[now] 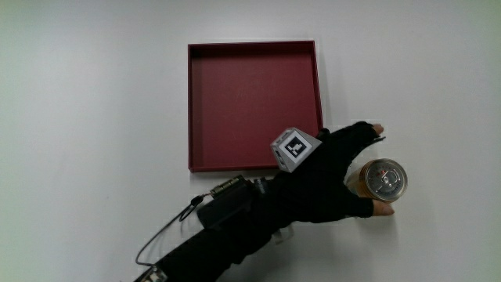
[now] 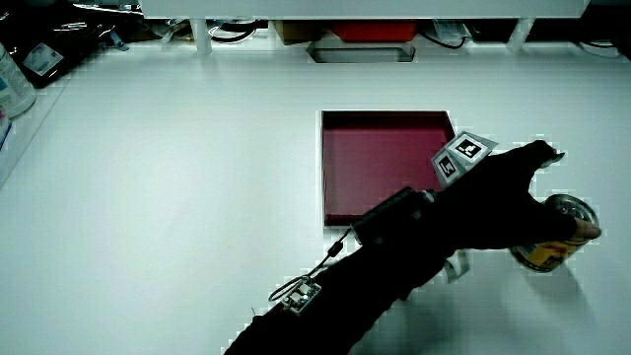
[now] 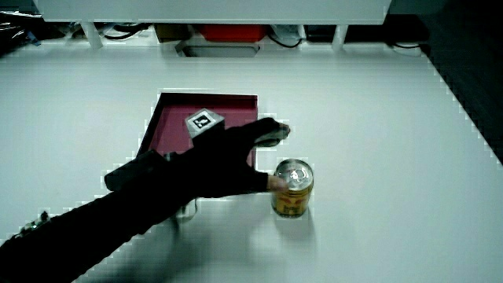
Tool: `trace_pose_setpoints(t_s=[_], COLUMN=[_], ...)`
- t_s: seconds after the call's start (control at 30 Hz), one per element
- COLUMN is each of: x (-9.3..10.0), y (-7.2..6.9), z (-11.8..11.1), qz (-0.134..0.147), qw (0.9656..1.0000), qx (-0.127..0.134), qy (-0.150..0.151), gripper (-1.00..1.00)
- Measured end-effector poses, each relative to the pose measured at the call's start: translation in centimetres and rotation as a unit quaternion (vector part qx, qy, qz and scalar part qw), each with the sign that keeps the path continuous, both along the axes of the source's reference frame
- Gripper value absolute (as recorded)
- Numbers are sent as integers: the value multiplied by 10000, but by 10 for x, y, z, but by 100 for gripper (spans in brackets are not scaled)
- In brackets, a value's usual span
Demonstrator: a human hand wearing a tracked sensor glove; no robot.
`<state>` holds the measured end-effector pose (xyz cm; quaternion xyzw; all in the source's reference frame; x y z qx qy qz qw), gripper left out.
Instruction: Place red bull on desk
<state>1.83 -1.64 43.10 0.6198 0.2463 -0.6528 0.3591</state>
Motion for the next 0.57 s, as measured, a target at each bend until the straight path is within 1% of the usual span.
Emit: trace_pose_setpoints(t_s=[0.03, 0.2, 0.27, 0.3, 0.37, 0.4, 0.43, 0.47, 0.5, 0.53, 0.57], x=[-4, -34, -46, -51, -60, -65, -70, -75, -79, -83, -88], y=[-1, -15, -21, -22, -26, -28, -29, -31, -32, -33, -33], z=[-2, -23, -30, -36, -40, -39, -40, -43, -44, -44, -48], qz=[-105, -147, -153, -96, -84, -114, -121, -106, -116, -101, -65], qw=[9987, 9994, 9995, 9997, 9993, 9986, 9985, 9980, 9975, 9978, 9974], qx=[-162, -93, 265, 139, 206, 370, 357, 361, 405, 351, 206], qy=[470, 306, -76, -174, -310, -357, -395, -509, -560, -553, -687], gripper=[-100, -100, -100, -100, -100, -100, -100, -100, -100, -100, -100])
